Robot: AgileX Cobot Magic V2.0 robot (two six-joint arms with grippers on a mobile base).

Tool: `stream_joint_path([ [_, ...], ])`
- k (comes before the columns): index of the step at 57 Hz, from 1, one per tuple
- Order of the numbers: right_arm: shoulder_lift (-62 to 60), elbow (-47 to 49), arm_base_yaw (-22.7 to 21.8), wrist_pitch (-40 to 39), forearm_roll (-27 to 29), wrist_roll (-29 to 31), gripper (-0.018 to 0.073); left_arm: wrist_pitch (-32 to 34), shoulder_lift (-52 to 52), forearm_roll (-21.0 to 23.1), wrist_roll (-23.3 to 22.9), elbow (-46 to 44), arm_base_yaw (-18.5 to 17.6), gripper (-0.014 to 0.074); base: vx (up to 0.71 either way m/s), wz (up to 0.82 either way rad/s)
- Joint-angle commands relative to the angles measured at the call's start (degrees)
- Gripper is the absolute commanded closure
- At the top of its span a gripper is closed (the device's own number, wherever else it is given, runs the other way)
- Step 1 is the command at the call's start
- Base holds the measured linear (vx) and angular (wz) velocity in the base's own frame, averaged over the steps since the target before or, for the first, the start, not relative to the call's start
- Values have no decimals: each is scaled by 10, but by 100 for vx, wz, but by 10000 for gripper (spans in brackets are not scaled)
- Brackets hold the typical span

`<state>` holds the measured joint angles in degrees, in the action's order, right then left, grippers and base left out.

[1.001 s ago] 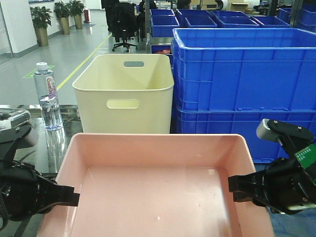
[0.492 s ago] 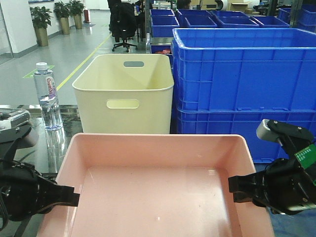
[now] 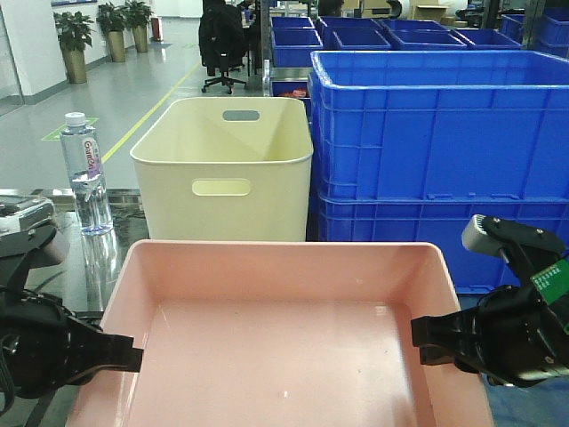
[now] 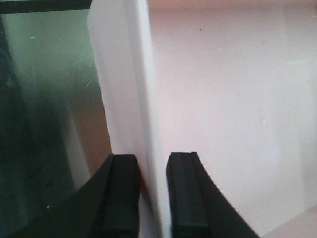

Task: Grab pink bin and stack on right shelf
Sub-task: 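Lower the pink bin onto the table and open both grippers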

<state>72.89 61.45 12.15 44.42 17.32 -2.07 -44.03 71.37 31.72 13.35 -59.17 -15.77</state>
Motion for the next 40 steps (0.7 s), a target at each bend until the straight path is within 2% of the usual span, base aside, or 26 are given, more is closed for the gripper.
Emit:
stream_joint_path([
  [1,-18,23,-2,-48,41,2,568,9,-19,46,12,-17,-4,604,0,0],
  [20,5,23,-2,-74,41,1,568,81,-15,44,11,-17,-4,604,0,0],
  [31,49,23,-2,-76,41,2,564,127,-14,15,12,-16,-3,599,0,0],
  [40,77,23,-2,-85,41,2,556,129,5,-1,12,-16,-3,570,0,0],
])
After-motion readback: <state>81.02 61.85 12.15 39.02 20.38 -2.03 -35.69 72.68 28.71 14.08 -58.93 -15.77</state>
